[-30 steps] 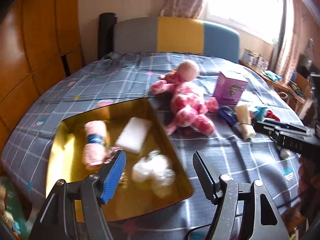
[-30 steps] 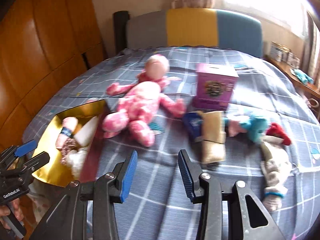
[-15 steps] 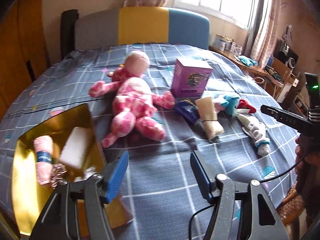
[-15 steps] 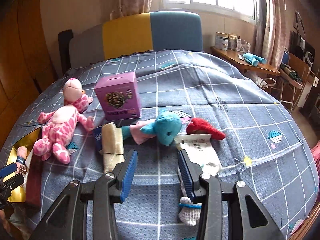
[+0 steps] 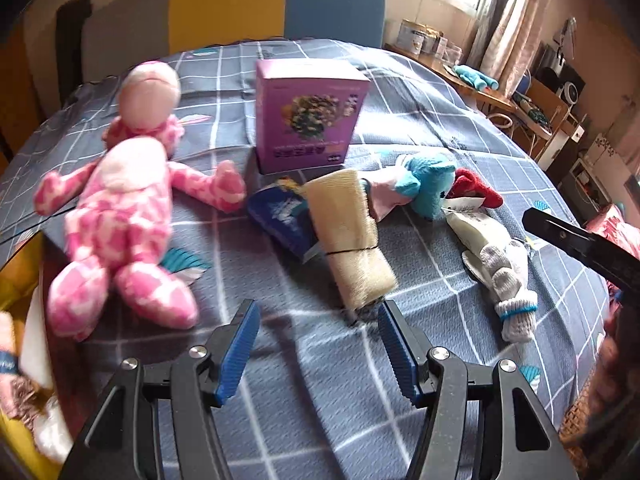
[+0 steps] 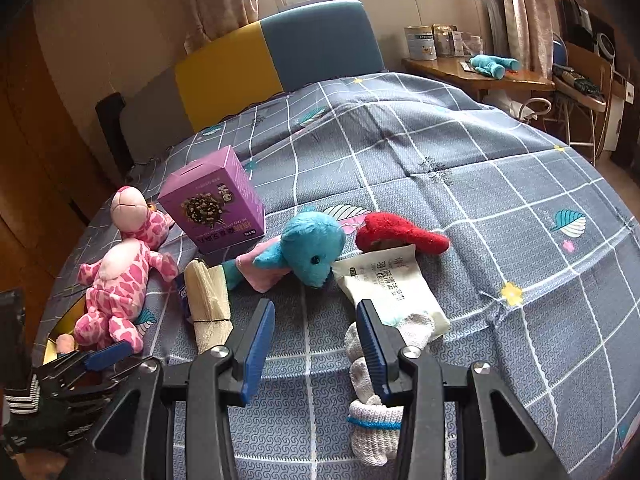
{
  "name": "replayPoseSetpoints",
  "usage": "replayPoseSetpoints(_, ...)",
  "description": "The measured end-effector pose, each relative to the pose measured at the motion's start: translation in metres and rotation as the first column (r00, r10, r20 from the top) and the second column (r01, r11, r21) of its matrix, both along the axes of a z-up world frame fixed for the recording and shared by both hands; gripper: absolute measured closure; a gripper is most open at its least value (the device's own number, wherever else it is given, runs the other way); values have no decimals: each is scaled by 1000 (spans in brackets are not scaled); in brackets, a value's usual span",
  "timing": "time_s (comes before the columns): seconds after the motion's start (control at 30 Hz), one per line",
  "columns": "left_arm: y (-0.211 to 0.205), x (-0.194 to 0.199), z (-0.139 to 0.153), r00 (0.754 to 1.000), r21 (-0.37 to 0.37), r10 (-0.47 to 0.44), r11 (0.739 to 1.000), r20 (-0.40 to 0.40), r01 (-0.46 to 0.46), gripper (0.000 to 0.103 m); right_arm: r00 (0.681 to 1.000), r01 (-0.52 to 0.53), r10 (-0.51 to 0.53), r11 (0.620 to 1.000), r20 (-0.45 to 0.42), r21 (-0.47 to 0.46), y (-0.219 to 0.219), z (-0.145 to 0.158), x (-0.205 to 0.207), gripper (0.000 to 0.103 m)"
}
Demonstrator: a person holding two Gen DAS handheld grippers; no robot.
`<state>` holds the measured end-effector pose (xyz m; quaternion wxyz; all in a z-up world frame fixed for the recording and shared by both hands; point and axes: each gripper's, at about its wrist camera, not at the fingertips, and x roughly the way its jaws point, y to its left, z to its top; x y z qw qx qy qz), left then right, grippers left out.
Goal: Organize soft objects
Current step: 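Move the left tool to the cream mesh pad and grasp it, then grasp the blue Tempo tissue pack with the right tool while the left tool holds the mesh pad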
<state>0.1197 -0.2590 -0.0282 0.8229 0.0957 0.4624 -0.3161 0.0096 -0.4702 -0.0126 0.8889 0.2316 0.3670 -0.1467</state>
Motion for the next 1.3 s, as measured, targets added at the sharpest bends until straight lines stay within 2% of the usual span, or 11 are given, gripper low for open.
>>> replayPoseSetpoints(0.1, -27, 5, -8, 1000, 17, -20, 1000, 7, 20, 39, 1000, 2, -2, 1000, 2, 24, -1, -1, -1, 60)
replayPoseSetpoints(0.23, -55, 18, -19, 999, 21, -19, 1000, -27, 19, 28, 1000, -12, 12, 999, -3, 41, 0, -3, 1, 60)
replayPoseSetpoints(0.4, -78, 32, -31, 999, 31, 18, 999, -50, -17, 28, 1000, -15, 15, 998, 9, 56, -1, -2, 0, 60)
replayPoseSetpoints(0.47, -85, 35, -37, 998, 46, 32, 998, -48, -30, 33, 1000, -16, 15, 998, 10, 68, -2, -3, 0, 60)
replayPoseSetpoints(0.5, -88, 37, -41, 998, 58, 41, 998, -48, -38, 41, 1000, -16, 15, 997, 11, 71, -2, -3, 0, 60)
replayPoseSetpoints(0.53, -91, 38, -45, 998, 67, 47, 997, -53, -43, 55, 1000, -15, 15, 997, 12, 73, -2, -3, 0, 60)
replayPoseSetpoints(0.63, -92, 38, -47, 998, 51, 45, 998, -42, -43, 57, 1000, -16, 15, 997, 15, 72, -1, -3, 0, 60)
replayPoseSetpoints(0.87, -53, 21, -22, 999, -47, 33, 998, 0, -33, 57, 1000, -13, 13, 998, 0, 62, -1, -5, 1, 60)
replayPoseSetpoints(1.03, -7, -8, -7, 1000, -53, -20, 998, 17, 21, 56, 999, -38, 40, 997, -28, 72, 4, -10, 6, 60)
replayPoseSetpoints(1.2, 46, -30, -12, 1000, -51, -9, 999, 1, 9, 56, 988, -139, 143, 988, -52, 72, 24, -14, 19, 60)
replayPoseSetpoints(1.3, 74, -38, -13, 1000, -53, 15, 998, -7, -16, 56, 967, -245, 248, 968, -64, 44, 49, -10, 41, 60)
